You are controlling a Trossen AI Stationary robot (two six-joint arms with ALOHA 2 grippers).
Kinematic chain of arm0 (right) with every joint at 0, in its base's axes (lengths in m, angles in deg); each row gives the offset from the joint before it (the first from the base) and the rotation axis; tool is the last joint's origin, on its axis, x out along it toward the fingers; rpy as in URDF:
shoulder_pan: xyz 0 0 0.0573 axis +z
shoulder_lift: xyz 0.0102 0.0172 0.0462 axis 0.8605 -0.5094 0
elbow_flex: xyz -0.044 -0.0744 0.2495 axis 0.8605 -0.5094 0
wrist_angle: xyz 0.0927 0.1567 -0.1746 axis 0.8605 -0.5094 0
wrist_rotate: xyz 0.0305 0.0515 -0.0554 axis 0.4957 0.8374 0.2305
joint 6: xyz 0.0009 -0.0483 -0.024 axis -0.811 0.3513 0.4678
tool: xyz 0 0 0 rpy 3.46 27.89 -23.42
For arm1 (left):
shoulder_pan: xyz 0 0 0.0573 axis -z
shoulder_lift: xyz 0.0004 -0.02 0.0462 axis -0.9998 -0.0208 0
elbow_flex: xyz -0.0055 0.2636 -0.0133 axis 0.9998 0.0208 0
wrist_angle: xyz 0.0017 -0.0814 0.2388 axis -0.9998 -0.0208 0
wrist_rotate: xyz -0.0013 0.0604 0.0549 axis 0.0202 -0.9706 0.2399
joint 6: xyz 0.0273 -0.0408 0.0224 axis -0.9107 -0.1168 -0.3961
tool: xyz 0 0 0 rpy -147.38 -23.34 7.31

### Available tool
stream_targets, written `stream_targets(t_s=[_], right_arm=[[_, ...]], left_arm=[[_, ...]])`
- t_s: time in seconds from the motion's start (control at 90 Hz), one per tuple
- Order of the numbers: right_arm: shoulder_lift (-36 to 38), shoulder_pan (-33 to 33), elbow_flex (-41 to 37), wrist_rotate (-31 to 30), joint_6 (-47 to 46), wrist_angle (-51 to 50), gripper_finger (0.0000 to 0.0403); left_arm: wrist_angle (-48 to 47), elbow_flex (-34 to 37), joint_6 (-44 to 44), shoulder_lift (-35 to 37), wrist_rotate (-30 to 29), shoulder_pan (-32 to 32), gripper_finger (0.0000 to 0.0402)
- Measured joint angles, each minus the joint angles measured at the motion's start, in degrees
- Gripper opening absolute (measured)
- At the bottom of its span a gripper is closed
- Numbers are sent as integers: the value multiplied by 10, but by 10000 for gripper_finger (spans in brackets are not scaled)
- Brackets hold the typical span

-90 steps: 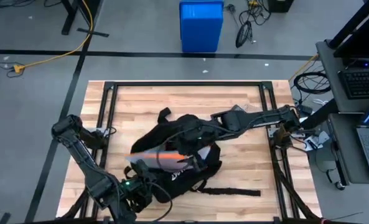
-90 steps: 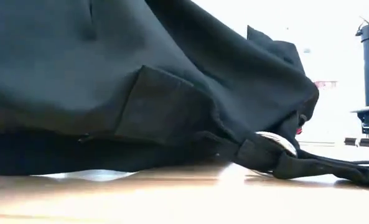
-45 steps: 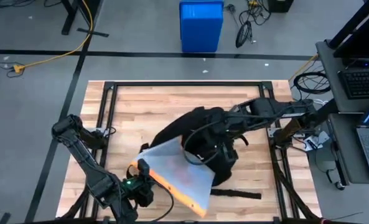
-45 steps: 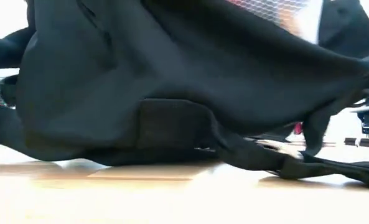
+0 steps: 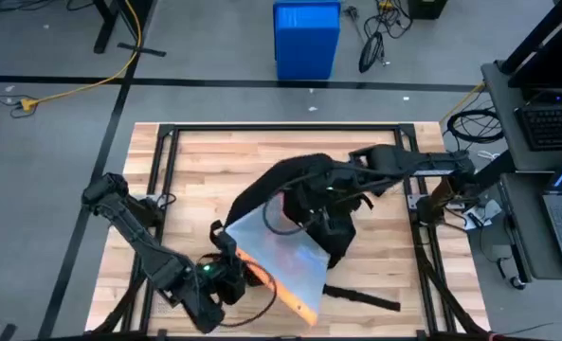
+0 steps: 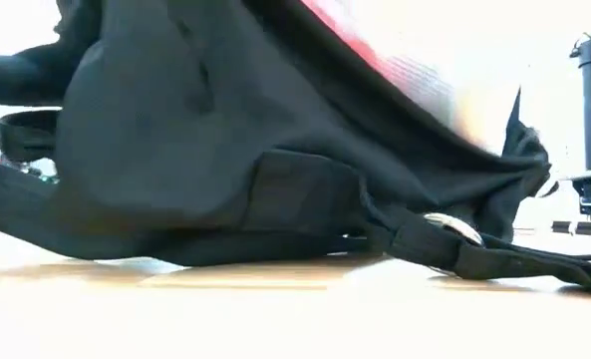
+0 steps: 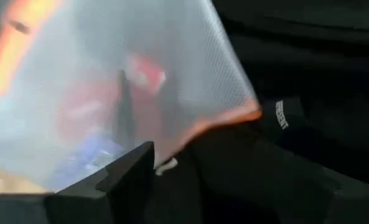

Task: Unpack backpack
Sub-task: Put the zip bag into the black backpack

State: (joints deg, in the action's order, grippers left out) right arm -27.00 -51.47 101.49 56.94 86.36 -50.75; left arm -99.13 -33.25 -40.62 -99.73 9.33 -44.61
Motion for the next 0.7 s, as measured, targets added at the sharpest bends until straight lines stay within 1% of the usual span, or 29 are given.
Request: stream_targets(t_s=[0.167, 0.222, 0.256, 0.311, 0.367, 0.433, 0.556, 0.7], right_arm=[[-9, -38, -99, -2, 40, 97, 247], [-9, -49, -139, 23, 55, 139, 242], [-9, -57, -161, 57, 62, 165, 239], [-10, -72, -189, 137, 66, 193, 235], [-10, -88, -202, 225, 67, 199, 230], [-10, -109, -206, 298, 66, 198, 224], [-3, -148, -206, 410, 87, 144, 215], [1, -198, -184, 549, 175, 47, 213]], left_arm=[[40, -3, -20, 0, 0, -54, 0], [51, -3, -20, 0, 1, -75, 0], [53, -3, -20, 0, 1, -88, 0], [53, -4, -20, 0, 2, -110, 0], [53, -4, -20, 0, 18, -132, 0], [52, -4, -19, 0, 44, -152, 0], [52, -4, -19, 0, 69, -174, 0], [55, -4, -17, 0, 70, -188, 0]])
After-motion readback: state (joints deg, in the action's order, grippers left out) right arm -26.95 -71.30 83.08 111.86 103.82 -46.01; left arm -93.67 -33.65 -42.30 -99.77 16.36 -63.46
